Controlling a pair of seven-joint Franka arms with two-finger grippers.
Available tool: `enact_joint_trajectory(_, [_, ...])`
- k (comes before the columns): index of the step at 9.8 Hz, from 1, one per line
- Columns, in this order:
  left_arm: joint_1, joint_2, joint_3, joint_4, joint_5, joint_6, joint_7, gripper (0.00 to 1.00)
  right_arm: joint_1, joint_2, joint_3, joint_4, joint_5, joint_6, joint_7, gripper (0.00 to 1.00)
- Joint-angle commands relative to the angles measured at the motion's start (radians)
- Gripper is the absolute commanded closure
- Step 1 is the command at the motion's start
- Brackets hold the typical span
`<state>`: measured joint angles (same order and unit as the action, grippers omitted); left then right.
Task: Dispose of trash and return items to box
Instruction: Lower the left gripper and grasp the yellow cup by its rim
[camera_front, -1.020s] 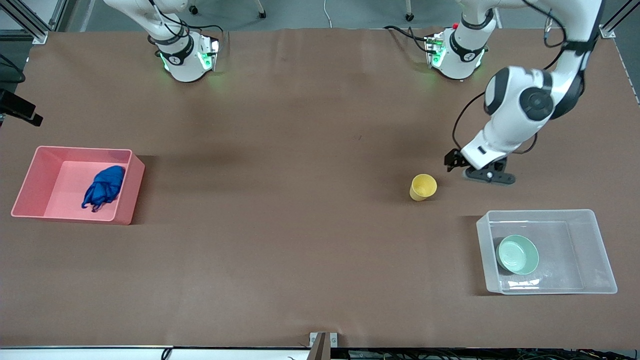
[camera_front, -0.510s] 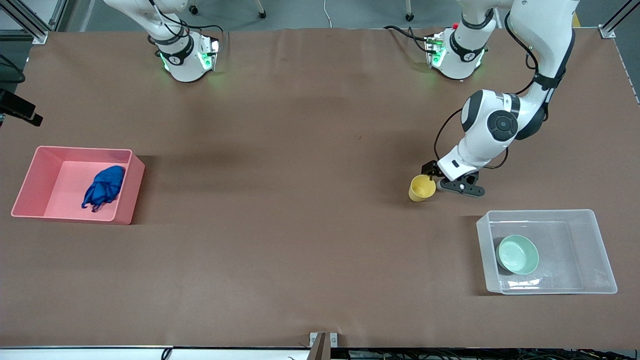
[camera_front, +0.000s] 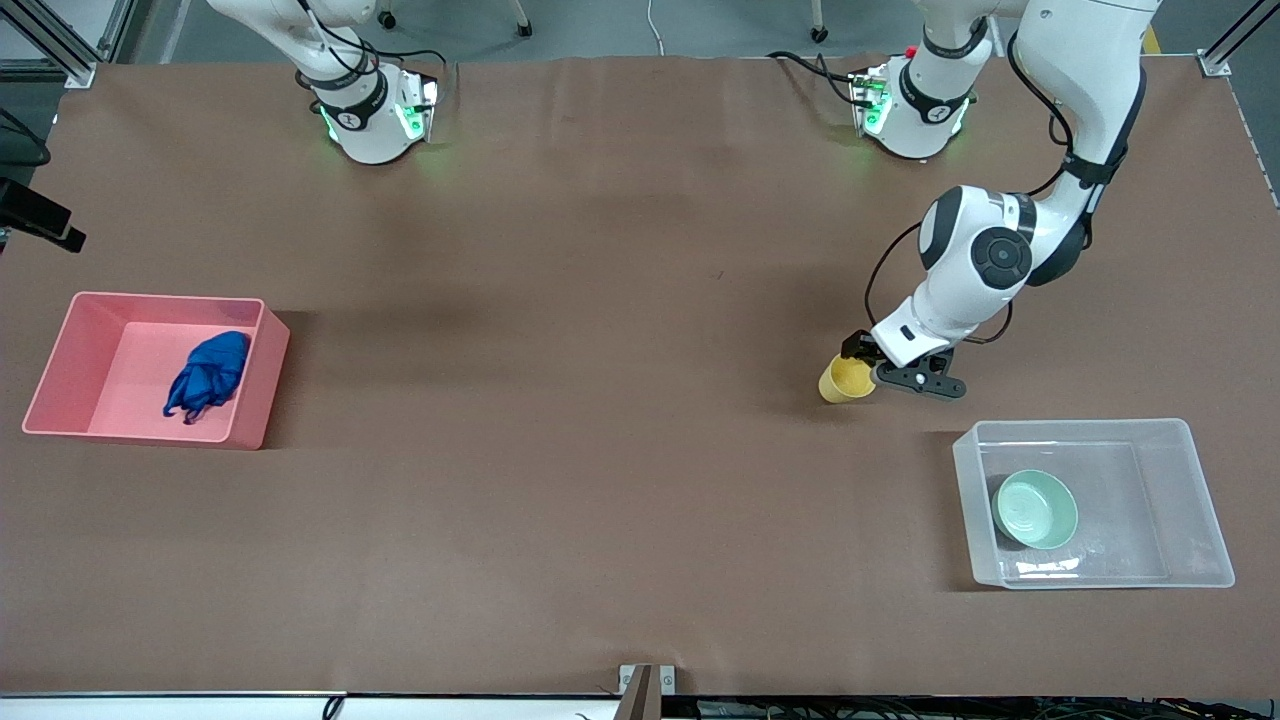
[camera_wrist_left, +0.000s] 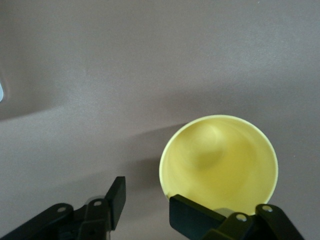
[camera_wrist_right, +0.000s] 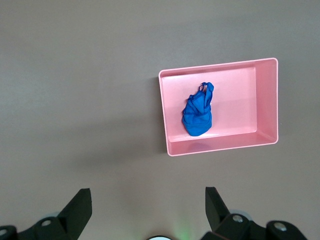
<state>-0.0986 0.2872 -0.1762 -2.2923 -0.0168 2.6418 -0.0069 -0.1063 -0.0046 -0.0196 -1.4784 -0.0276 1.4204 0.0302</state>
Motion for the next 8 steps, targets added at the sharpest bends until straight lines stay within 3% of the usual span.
enact_joint_trajectory(1, [-0.001,0.012,-0.017,0.01,0.008,0.015,-0.019,0.42,0.0,-0.003,-0.002,0.0,0.006,-0.008,-0.006,0.0])
enact_joint_trajectory(8, [-0.004,-0.007,-0.023,0.056,0.008,0.004,-0.047,0.4,0.0,-0.003,-0.002,-0.002,0.006,-0.015,-0.006,0.0])
